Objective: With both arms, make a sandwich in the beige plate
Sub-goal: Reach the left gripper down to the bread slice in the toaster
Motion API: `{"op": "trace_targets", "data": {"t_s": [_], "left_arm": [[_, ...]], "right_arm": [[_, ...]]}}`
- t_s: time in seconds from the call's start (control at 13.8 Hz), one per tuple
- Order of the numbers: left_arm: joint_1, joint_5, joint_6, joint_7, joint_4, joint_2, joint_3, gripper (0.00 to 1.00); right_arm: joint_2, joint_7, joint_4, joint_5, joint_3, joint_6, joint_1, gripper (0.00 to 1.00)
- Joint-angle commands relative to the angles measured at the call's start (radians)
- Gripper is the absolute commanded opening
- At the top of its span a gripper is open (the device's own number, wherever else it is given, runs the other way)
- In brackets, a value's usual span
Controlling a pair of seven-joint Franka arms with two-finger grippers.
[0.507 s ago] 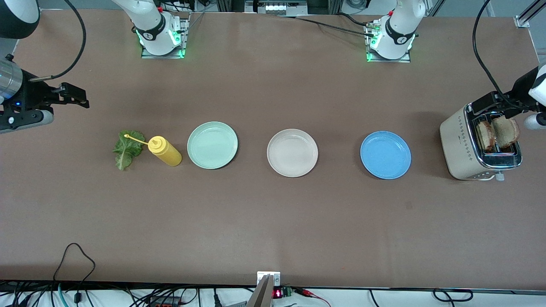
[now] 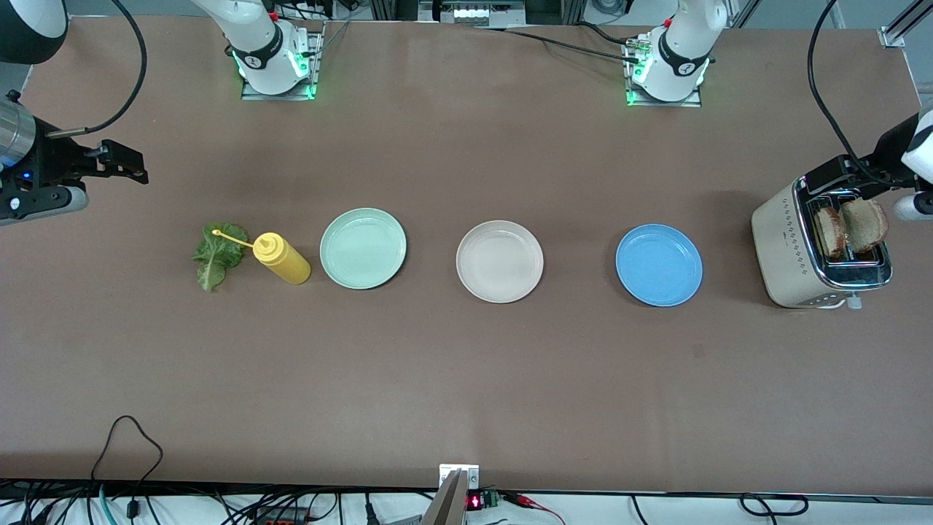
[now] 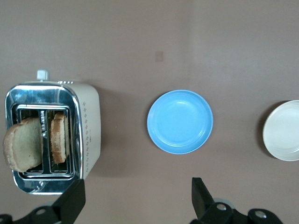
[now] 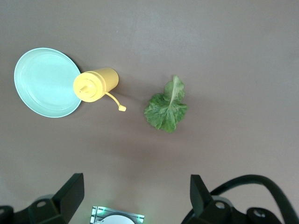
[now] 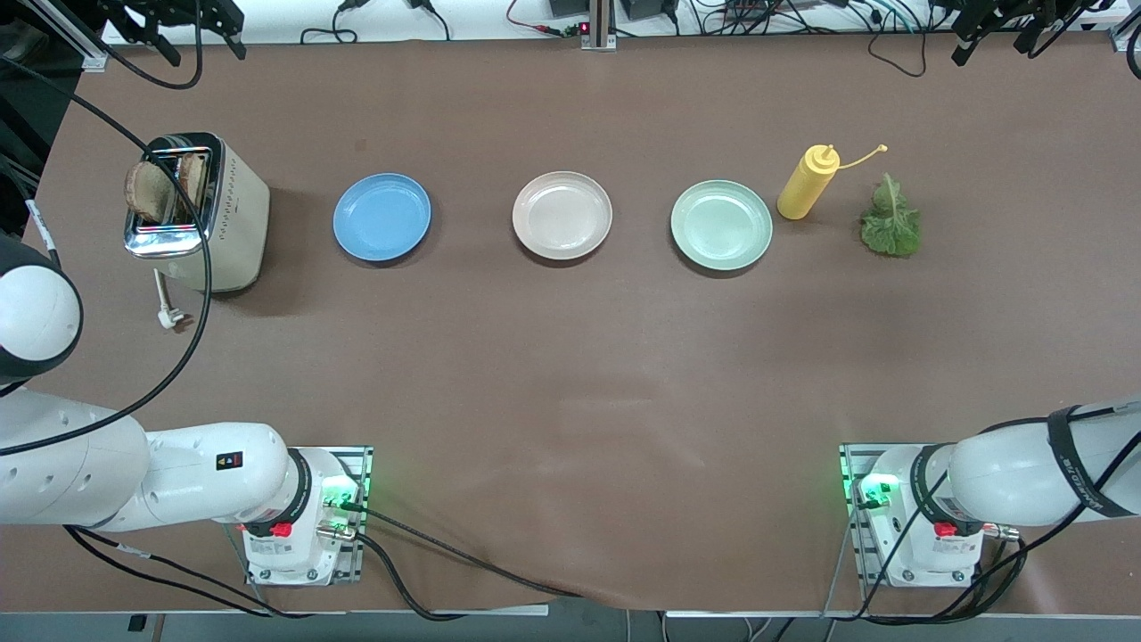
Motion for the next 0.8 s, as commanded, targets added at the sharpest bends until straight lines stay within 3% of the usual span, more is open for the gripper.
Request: {"op": "trace_targets", "data": {"t_s": [0.0,0.72], "left_arm": [[0.053,0.028,-0.002,0.015,-0.009,0.063,0.003,1.0],[0.237,0.086,0.021,0.111,-0.01,0.275,0.001,1.0]], "right_arm": [[-0.011,-0.013,0.003,-0.01,-0.003,-0.005,-0.004,1.0],[0.048,-0.03,0.004,0.004,-0.007,-0.015,-0.006,1.0]]}}
